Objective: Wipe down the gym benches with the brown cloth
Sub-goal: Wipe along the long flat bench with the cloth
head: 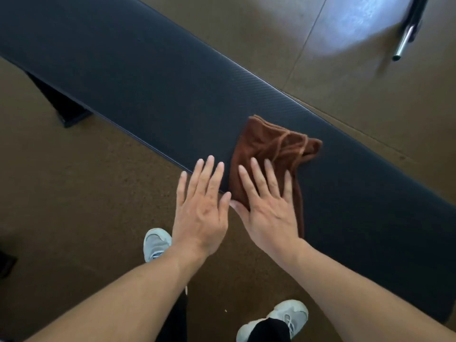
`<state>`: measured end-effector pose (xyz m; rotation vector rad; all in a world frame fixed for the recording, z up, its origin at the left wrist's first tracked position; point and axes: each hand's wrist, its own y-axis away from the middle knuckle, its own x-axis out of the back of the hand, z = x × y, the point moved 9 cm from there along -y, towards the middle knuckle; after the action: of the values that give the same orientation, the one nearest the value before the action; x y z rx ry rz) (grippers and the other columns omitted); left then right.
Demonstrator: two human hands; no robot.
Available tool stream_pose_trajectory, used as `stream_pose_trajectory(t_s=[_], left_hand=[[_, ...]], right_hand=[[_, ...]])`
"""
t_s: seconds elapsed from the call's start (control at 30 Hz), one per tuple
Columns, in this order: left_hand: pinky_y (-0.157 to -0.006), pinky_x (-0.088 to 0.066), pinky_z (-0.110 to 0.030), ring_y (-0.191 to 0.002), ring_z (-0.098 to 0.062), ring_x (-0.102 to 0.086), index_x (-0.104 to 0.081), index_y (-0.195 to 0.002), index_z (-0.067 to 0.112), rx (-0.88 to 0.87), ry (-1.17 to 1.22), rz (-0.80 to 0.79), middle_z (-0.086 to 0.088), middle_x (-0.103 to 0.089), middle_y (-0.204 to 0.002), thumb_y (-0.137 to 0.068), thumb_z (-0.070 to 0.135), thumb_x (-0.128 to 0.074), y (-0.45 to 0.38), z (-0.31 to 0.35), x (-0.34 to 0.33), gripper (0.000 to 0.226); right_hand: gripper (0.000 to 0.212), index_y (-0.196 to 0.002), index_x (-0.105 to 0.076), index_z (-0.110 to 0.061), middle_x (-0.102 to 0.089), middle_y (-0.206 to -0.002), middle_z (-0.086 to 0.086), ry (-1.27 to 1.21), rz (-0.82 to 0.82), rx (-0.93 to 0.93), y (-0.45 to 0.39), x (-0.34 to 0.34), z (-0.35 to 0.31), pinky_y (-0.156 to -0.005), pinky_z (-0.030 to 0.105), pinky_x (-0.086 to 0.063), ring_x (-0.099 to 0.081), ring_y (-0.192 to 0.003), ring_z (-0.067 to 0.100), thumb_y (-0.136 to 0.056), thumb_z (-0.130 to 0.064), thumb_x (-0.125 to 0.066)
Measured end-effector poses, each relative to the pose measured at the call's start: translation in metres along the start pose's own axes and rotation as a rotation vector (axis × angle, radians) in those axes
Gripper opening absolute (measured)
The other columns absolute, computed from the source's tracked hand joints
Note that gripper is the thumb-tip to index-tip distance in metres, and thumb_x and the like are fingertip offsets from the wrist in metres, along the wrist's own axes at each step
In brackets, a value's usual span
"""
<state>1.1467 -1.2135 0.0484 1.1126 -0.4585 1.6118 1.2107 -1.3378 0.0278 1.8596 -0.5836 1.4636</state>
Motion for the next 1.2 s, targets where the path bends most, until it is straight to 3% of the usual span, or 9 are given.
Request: stream_pose_trajectory(t_s=[0.17,0.33,0.43,0.57,0.67,0.73,0.9,1.07,1.2], left_hand=[[-0.127,0.01,-0.035,-0.157,-0.005,0.015,-0.003,-0.163,0.027,0.164,0.004,0.02,0.007,0.005,-0.172,-0.105,0.046,-0.018,-0.011,-0.089,0.061,0.063],[-0.127,0.012,-0.036,-0.154,-0.009,0.024,0.008,-0.163,0.029,0.162,-0.113,-0.167,0.006,0.015,-0.171,-0.107,0.049,-0.018,-0.028,-0.127,0.091,0.065],[-0.128,0.011,-0.036,-0.154,-0.009,0.025,0.011,-0.162,0.029,0.076,-0.079,-0.211,0.007,0.019,-0.17,-0.107,0.049,-0.024,-0.057,-0.104,0.105,0.068],[-0.129,0.005,-0.041,-0.157,-0.017,0.02,0.007,-0.163,0.029,-0.069,-0.124,-0.287,0.003,0.017,-0.171,-0.105,0.044,-0.044,-0.109,-0.061,0.11,0.079],[-0.128,-0.002,-0.052,-0.157,-0.024,0.021,0.005,-0.164,0.029,-0.045,-0.251,-0.38,-0.001,0.021,-0.171,-0.094,0.037,-0.07,-0.142,-0.048,0.102,0.103],[-0.125,-0.008,-0.062,-0.156,-0.027,0.023,0.012,-0.162,0.026,0.028,-0.345,-0.421,-0.003,0.025,-0.169,-0.081,0.046,-0.082,-0.157,-0.053,0.097,0.126],[-0.12,-0.019,-0.07,-0.157,-0.028,0.022,0.019,-0.161,0.023,0.147,-0.397,-0.461,-0.001,0.027,-0.169,-0.066,0.052,-0.092,-0.17,-0.067,0.085,0.149],[-0.12,-0.023,-0.068,-0.157,-0.03,0.02,0.018,-0.161,0.024,0.147,-0.433,-0.455,-0.002,0.026,-0.169,-0.063,0.053,-0.092,-0.172,-0.064,0.085,0.15],[-0.121,-0.021,-0.064,-0.156,-0.028,0.021,0.018,-0.16,0.027,0.119,-0.429,-0.446,0.001,0.026,-0.169,-0.063,0.059,-0.089,-0.173,-0.067,0.088,0.148]], right_hand=[[0.066,-0.168,-0.011,-0.032,-0.003,-0.177,-0.003,-0.055,-0.055,0.205,-0.143,0.017,-0.124,-0.129,0.056,0.009,0.008,-0.163,0.023,-0.109,-0.061,-0.021],[0.065,-0.167,-0.008,-0.037,-0.001,-0.177,-0.011,-0.085,-0.085,0.178,-0.209,0.038,-0.115,-0.131,0.05,0.008,0.012,-0.163,0.017,-0.109,-0.063,-0.019],[0.063,-0.167,-0.006,-0.038,0.0,-0.176,-0.014,-0.116,-0.057,-0.071,-0.197,0.045,-0.053,-0.131,0.047,0.009,0.013,-0.162,0.012,-0.11,-0.06,-0.018],[0.063,-0.166,0.004,-0.04,0.012,-0.175,-0.015,-0.186,-0.083,-0.656,-0.114,0.041,0.065,-0.13,0.048,0.011,0.02,-0.159,0.01,-0.108,-0.059,-0.011],[0.069,-0.168,-0.002,-0.034,0.004,-0.177,-0.007,-0.257,-0.065,-1.05,-0.028,0.037,0.133,-0.131,0.055,0.003,0.012,-0.163,0.02,-0.105,-0.063,-0.009],[0.076,-0.168,-0.003,-0.028,0.001,-0.178,-0.001,-0.263,-0.049,-1.13,-0.006,0.036,0.149,-0.131,0.053,0.002,0.008,-0.163,0.027,-0.102,-0.065,-0.006],[0.061,-0.167,-0.019,-0.019,-0.015,-0.176,0.005,-0.225,0.118,-1.084,-0.044,0.045,0.144,-0.132,0.051,-0.002,-0.003,-0.163,0.032,-0.112,-0.044,-0.021],[0.062,-0.155,-0.046,-0.023,-0.048,-0.16,0.002,-0.31,0.138,-0.651,-0.199,0.074,0.052,-0.129,0.044,-0.015,-0.031,-0.154,0.023,-0.099,-0.043,-0.032],[0.051,-0.149,-0.05,-0.024,-0.056,-0.149,0.001,-0.321,0.077,-0.358,-0.307,0.086,-0.035,-0.116,0.045,-0.03,-0.047,-0.138,0.023,-0.105,-0.044,-0.034]])
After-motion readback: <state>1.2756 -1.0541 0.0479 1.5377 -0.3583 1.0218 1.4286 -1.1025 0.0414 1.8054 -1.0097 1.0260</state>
